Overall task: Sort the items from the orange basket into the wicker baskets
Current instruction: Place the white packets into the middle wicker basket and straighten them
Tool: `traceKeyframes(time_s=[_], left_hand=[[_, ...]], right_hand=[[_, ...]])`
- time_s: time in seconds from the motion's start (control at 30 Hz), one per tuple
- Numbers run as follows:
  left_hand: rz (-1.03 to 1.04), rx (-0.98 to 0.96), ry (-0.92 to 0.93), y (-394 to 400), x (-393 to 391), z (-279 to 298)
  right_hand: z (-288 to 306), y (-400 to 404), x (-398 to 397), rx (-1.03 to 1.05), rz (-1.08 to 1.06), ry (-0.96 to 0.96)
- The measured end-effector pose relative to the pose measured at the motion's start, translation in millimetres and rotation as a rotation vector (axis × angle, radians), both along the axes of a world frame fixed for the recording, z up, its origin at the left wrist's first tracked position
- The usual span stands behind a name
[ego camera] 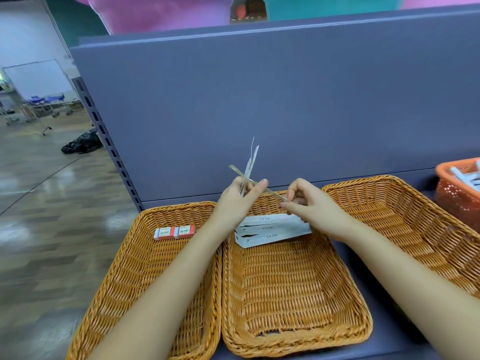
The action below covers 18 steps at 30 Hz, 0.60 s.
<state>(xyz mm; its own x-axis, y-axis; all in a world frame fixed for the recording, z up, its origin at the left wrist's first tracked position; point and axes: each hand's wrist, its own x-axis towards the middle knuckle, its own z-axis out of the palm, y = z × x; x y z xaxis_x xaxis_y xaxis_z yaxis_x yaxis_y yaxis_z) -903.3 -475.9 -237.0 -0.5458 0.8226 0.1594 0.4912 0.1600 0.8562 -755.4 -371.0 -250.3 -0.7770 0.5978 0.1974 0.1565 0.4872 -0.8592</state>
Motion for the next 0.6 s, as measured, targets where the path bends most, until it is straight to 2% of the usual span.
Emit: traceKeyframes(time_s=[0.13,0.2,0.3,0.43,0.6], left_hand=[[-0.029,-0.029,0.008,-0.6,-2.7,0.3],[-0.011,-0.036,-0.065,-0.4,-6.1,0.8],[0.022,0.040,-0.268,1.2,-12.4,0.5],[0.023,0.102,-0.324,1.7,-12.4,2.1],[0.004,0.112,-0.264,1.8,-14.4,-3.1]], right_hand=[[6.0,7.1,12.2,-0.035,-0.027,-0.005],[10.5,9.4,18.2,-0.001,-0.051,-0.068],[10.8,10.5,22.3,0.068,-0.054,-0.236],[3.3,1.3,14.4,0.190,0.058,-0.500],[-11.8,-7.6,-7.5,0.559,0.157,-0.752]])
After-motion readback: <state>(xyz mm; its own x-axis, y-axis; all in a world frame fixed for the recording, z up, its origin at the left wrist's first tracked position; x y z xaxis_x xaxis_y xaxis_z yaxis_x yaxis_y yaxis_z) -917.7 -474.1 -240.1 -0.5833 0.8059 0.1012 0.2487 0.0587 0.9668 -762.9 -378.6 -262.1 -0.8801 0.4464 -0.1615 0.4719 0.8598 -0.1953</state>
